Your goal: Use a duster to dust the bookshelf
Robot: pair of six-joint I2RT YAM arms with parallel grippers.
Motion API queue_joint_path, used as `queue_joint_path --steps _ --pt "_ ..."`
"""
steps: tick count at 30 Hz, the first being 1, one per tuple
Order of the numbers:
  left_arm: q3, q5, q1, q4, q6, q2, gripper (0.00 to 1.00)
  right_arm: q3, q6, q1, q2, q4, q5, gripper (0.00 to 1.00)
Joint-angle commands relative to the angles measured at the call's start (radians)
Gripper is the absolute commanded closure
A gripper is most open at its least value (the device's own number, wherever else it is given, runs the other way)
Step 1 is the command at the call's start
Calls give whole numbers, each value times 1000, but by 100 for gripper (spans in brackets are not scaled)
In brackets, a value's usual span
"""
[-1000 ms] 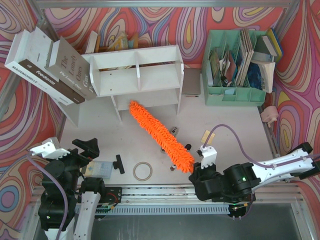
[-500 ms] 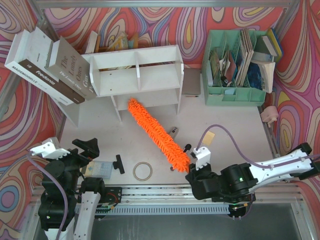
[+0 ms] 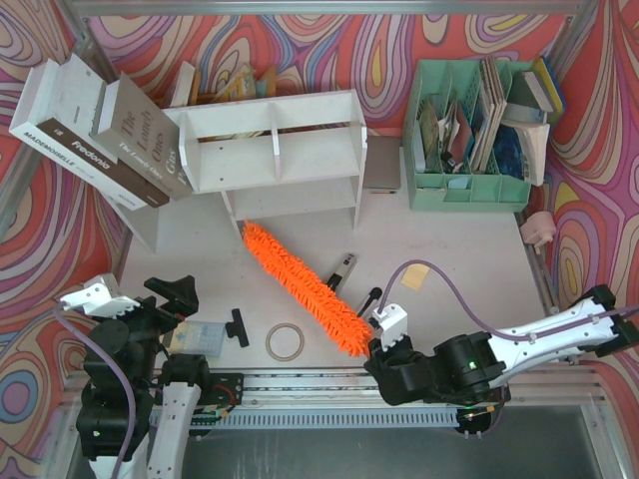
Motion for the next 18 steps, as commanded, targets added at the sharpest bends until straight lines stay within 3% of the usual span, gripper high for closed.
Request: queue_joint_path --steps 1,6,12,18 --pt "-7 -6 8 18 -5 -12 2 -24 17 11 18 -2 -9 100" --pt "-7 -4 8 19 -4 -9 2 -41 35 20 54 13 5 100" --pt "-7 -2 8 20 -3 -7 2 -89 154 21 19 4 98 100" --pt "-8 -1 8 21 -3 -6 2 -90 275 11 90 -5 168 100"
